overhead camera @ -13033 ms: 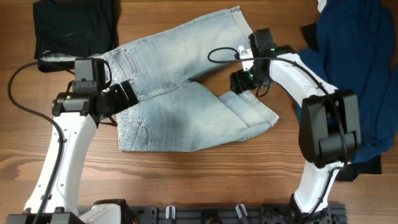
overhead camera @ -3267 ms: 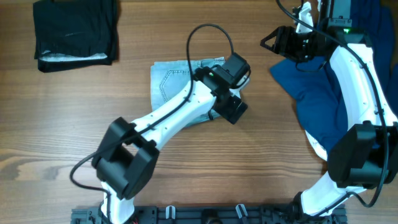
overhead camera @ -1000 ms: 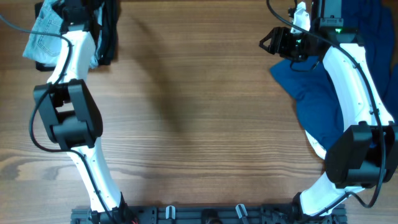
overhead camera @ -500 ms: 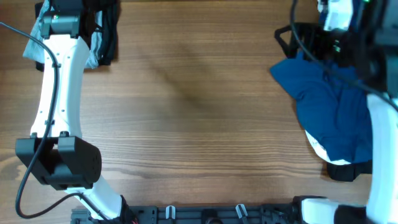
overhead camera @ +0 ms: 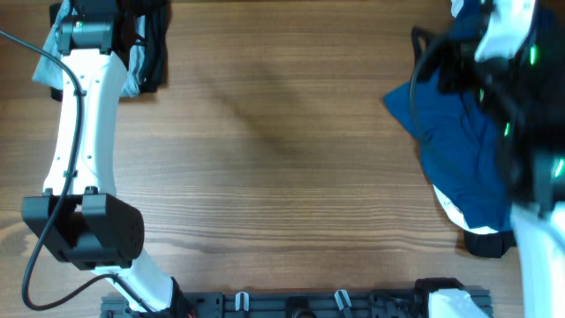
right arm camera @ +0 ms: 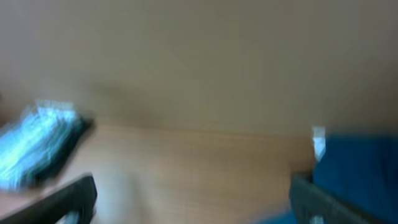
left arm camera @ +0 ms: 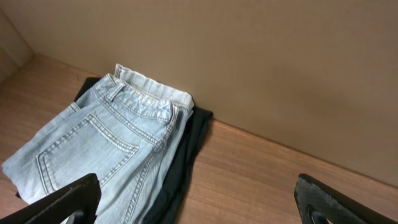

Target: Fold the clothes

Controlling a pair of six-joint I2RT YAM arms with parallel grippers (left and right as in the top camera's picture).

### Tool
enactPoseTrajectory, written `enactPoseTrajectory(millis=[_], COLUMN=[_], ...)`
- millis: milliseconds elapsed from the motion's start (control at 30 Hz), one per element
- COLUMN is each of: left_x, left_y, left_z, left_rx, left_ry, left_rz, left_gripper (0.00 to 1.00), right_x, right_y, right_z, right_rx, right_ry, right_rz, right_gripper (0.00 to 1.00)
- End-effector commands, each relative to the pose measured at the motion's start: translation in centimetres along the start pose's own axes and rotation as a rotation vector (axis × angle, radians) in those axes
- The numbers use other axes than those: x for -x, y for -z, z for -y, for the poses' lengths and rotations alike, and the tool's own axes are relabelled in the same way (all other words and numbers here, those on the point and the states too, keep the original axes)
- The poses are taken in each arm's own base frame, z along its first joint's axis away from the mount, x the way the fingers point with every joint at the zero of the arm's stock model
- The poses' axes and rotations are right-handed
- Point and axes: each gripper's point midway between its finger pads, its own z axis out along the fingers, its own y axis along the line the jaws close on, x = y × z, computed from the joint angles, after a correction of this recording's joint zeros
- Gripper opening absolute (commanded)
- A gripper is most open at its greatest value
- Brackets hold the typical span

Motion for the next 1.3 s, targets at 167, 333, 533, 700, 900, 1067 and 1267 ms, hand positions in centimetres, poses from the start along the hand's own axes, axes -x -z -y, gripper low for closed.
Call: enactPoseTrajectory(millis=[167,333,533,700,900,1067,1267], left_x=[-0.1,-0.1,-0.1,-0.1,-0.1,-0.1,0.1], left_y=[-0.2,-0.2,-0.2,-0.2,-0.2,-0.2,-0.2], left_z=[0.1,0.1,0.1,0.1,0.1,0.1,-0.6], left_rx=[-0.005,-0.005,-0.005,-0.005,-0.005,-0.005,0.025], left_ry=[-0.015,-0.015,-0.015,-0.015,-0.015,-0.015,-0.034], left_rz=[-0.004,-0.004,-0.004,-0.004,-0.004,-0.004,0.005], left_gripper=[1.00,1.00,1.00,1.00,1.00,1.00,1.00], right_x=[-14.0,-20.7,-25.2,-24.6,-24.7,-24.8,-24.8], right_y=[4.4,5.7,5.1,5.6,5.5,5.5,5.5], right_z=[-0.2,0.0,0.3,0.1,0.2,0.2,0.2], right_rx=[-0.001,0.000,0.001,0.006,0.005,0.005,0.005], right_ry=[0.033,0.046,0.044,0.051,0.050,0.049,0.048], right_rz=[0.186,0.267,0.255,0.285,0.280,0.276,0.276], right_gripper=[1.00,1.00,1.00,1.00,1.00,1.00,1.00])
